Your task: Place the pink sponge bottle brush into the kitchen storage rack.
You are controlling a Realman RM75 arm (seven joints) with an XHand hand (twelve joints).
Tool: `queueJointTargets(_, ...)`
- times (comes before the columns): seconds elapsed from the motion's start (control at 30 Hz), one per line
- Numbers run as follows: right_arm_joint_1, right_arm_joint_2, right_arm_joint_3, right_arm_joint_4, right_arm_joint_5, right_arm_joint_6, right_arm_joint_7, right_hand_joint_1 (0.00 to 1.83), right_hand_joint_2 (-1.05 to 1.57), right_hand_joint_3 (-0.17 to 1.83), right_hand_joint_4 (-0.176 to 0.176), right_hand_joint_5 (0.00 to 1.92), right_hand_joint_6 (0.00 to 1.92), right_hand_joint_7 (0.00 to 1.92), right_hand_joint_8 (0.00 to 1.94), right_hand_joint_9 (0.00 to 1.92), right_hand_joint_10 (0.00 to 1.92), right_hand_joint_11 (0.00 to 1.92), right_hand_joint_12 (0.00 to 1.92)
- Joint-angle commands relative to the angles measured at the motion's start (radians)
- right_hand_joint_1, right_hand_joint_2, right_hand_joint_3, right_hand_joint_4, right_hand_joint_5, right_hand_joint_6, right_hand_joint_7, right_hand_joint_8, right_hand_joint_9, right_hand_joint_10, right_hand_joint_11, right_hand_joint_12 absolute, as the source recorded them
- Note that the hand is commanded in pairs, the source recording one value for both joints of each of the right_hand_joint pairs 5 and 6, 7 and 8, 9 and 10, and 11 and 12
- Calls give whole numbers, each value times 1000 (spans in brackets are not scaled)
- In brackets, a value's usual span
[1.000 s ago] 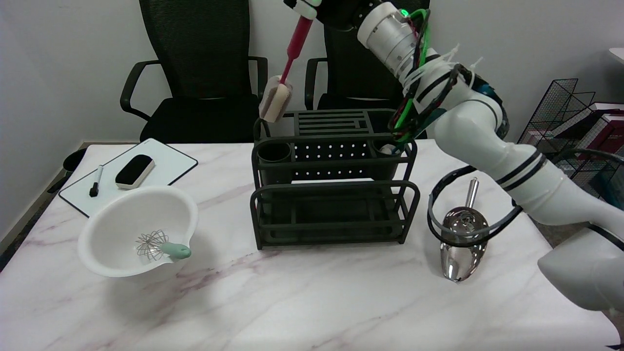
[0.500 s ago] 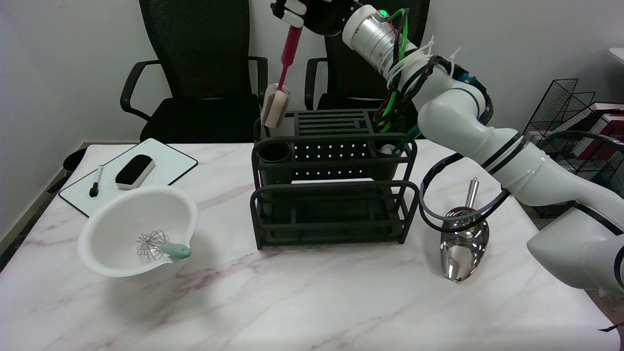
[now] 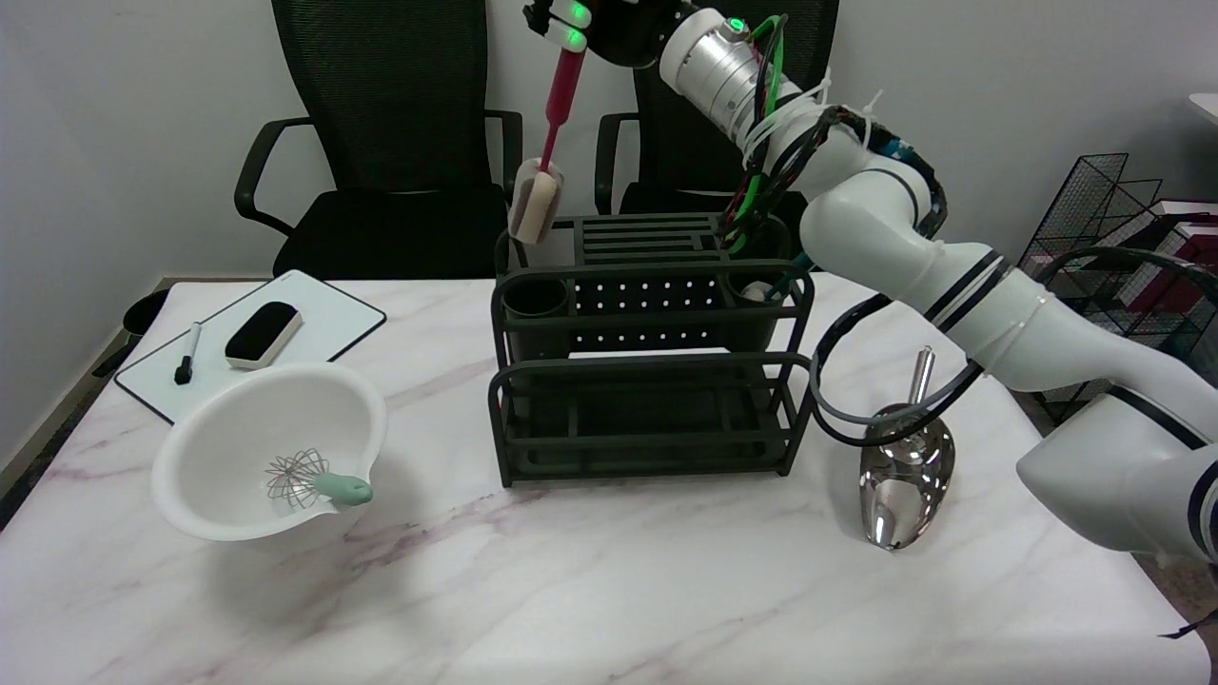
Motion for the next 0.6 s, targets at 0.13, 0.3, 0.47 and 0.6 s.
queueJointTargets(0.13,26,-13,-13,-50,-78,50,0,1005,1571,328,0,1920,1920,1920,1920,1920,1920,1920,1920)
queueJointTargets(0.3,25,-13,-13,-63,-82,84,0,1005,1571,327,0,1920,1920,1920,1920,1920,1920,1920,1920)
queueJointTargets(0.47,21,-13,-17,-61,-82,93,2,1005,1571,328,0,1920,1920,1920,1920,1920,1920,1920,1920)
queueJointTargets(0.6,15,-13,-23,-56,-82,93,8,1004,1571,329,0,1920,1920,1920,1920,1920,1920,1920,1920)
